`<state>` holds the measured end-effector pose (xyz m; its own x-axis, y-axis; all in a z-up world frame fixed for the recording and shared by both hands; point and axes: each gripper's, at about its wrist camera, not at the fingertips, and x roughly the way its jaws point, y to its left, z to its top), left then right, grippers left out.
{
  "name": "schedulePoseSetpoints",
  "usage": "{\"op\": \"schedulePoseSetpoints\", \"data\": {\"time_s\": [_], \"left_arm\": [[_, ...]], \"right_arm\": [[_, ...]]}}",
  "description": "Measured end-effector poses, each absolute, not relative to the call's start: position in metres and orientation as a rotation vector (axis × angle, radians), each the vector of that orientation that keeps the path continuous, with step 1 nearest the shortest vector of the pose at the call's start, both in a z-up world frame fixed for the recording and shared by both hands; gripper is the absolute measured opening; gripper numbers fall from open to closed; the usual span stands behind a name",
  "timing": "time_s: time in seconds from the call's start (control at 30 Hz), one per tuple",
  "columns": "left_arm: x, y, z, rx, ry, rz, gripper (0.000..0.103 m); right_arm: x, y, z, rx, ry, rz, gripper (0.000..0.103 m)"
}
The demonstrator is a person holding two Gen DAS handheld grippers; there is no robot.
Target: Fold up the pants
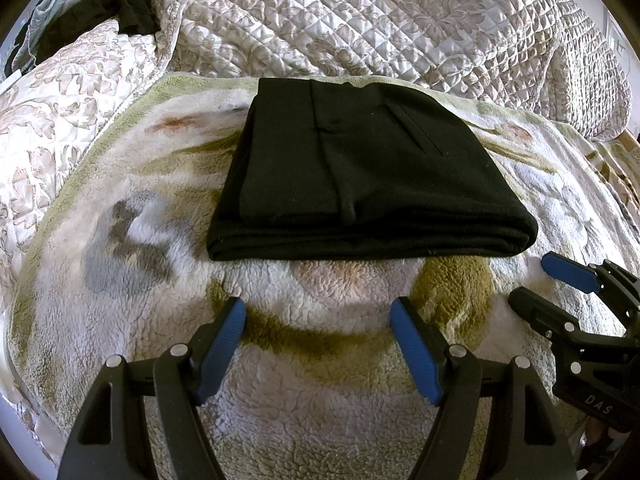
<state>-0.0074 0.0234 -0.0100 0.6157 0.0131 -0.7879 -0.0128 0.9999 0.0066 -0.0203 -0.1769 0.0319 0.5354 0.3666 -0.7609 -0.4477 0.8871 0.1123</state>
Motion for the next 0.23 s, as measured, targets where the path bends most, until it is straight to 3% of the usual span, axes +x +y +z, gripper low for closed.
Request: {"op": "schedulePoseSetpoints", "data": {"time_s": [0.23], "left_arm": [[-0.0075, 0.0238, -0.0099, 0.001, 0.907, 0.015, 0.077]], "right_arm": [[-0.0182, -0.1778, 0.032, -0.117, 0.87, 0.473, 0.063]]}}
